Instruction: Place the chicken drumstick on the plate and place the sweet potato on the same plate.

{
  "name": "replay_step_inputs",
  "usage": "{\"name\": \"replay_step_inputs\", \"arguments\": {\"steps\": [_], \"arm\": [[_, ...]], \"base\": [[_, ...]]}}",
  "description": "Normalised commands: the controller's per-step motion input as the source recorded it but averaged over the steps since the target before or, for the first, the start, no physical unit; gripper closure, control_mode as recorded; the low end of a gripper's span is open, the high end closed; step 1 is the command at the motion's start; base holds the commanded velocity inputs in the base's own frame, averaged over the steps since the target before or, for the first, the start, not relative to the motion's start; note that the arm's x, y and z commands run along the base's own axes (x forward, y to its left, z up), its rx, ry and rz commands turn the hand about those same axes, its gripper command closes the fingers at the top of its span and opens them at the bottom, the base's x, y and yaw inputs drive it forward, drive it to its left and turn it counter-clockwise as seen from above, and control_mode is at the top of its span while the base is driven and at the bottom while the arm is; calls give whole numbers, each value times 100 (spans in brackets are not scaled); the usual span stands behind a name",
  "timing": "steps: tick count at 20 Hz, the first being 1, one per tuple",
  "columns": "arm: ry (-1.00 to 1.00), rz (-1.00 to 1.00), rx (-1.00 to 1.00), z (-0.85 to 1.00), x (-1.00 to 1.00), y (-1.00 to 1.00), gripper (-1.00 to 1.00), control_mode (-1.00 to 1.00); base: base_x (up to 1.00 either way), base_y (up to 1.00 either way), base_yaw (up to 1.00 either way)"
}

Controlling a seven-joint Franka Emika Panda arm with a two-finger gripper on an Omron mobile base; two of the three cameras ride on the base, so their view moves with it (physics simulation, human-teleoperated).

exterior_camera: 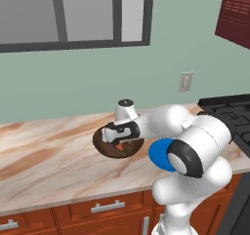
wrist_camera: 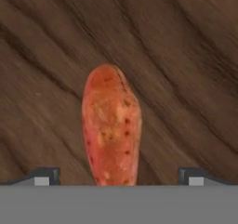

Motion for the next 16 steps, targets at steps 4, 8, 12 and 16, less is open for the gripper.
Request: {"name": "replay_step_inputs", "arguments": {"steps": [4, 8, 12, 16], "arm": [[0, 0, 0, -23, 12, 6, -100, -100], [0, 0, 0, -18, 8, 7, -100, -100], [0, 0, 0, -10, 10, 6, -100, -100], [0, 0, 0, -1, 1, 2, -100, -100]], "base": [[0, 0, 0], [0, 0, 0], [0, 0, 0], [0, 0, 0]]}}
